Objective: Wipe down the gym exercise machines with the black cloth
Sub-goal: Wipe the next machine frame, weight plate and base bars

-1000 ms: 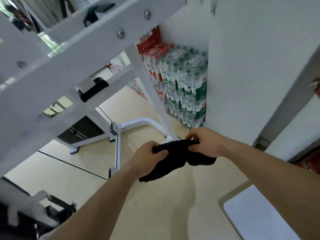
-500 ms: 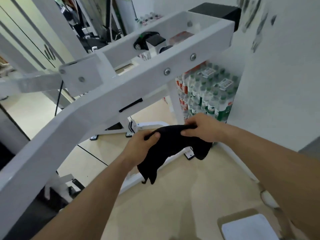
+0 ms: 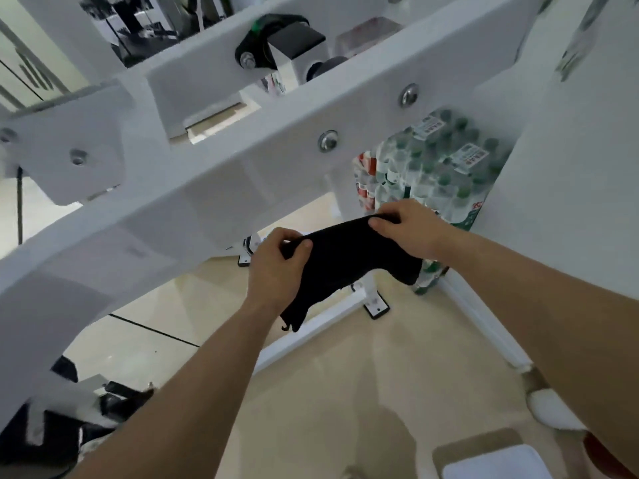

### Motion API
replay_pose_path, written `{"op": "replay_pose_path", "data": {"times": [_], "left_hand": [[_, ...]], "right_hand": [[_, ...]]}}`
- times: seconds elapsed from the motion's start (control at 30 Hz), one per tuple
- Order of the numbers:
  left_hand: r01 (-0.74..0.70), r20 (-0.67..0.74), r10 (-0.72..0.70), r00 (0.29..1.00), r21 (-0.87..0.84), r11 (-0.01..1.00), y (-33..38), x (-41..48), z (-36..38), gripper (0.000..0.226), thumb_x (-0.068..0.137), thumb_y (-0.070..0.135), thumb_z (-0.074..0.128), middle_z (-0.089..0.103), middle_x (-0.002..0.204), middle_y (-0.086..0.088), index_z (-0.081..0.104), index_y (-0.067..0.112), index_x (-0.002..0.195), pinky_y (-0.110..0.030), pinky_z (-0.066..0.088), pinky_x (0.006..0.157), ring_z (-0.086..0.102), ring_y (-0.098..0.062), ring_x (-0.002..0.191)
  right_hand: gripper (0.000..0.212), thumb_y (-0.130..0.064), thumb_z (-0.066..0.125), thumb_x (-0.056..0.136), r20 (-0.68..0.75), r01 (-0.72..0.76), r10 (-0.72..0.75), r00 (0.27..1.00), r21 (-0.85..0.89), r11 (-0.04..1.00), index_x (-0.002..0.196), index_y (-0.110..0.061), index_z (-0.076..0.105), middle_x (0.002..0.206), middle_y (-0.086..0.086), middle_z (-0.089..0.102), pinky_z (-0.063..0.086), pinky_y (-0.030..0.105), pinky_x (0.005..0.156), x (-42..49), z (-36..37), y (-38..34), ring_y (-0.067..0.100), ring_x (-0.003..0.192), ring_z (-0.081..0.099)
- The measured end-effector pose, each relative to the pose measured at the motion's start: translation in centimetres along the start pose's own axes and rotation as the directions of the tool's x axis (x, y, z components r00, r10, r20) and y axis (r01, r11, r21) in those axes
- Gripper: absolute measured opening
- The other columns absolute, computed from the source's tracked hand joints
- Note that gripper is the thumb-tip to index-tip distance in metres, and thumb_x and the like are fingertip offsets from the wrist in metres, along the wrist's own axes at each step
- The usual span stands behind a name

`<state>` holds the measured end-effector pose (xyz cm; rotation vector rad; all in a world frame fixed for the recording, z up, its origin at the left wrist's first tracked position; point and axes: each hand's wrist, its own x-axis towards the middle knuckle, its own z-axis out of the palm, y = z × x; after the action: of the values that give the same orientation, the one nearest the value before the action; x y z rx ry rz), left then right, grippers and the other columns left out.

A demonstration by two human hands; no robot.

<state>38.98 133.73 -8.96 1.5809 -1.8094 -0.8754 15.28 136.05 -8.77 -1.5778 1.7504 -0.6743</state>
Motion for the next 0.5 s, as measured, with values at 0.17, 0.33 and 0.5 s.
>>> {"op": "replay_pose_path", "data": {"times": [0.17, 0.33, 0.5], "left_hand": [[-0.151, -0.184, 0.184, 0.966, 0.18, 0.972, 0.1, 5.2, 3.8, 0.009, 0.097, 0.034, 0.06, 0.06, 0.089, 0.019, 0.063, 0.027, 0.103, -0.024, 0.041, 0.078, 0.057, -0.005, 0.086], [-0.298, -0.419, 0.407, 0.812, 0.303, 0.905, 0.0, 8.7, 5.7, 0.018, 0.097, 0.031, 0.061, 0.068, 0.092, 0.007, 0.068, 0.015, 0.102, -0.031, 0.046, 0.076, 0.064, -0.018, 0.086], [-0.321, -0.547, 0.479, 0.686, 0.363, 0.875, 1.0, 13.7, 4.9, 0.046, 0.096, 0.049, 0.056, 0.074, 0.094, -0.011, 0.072, 0.006, 0.101, -0.038, 0.05, 0.08, 0.068, -0.034, 0.092]], "right_hand": [[0.024, -0.03, 0.049, 0.103, -0.167, 0.037, -0.038, 0.985, -0.012, 0.999, 0.082, -0.021, 0.055, 0.077, -0.008, 0.057, 0.035, 0.029, 0.066, 6.2, 1.0, 4.0, 0.017, 0.078, 0.055], [0.021, -0.031, 0.049, 0.103, -0.382, 0.176, -0.174, 0.908, -0.03, 0.984, 0.09, -0.017, 0.056, 0.077, -0.01, 0.055, 0.034, 0.018, 0.06, 11.4, 0.7, 4.4, 0.006, 0.07, 0.05], [0.025, -0.029, 0.053, 0.099, -0.524, 0.366, -0.314, 0.791, -0.006, 0.931, 0.097, -0.006, 0.064, 0.09, 0.01, 0.068, 0.046, 0.038, 0.077, 15.1, -1.6, 2.2, 0.025, 0.083, 0.062]]}}
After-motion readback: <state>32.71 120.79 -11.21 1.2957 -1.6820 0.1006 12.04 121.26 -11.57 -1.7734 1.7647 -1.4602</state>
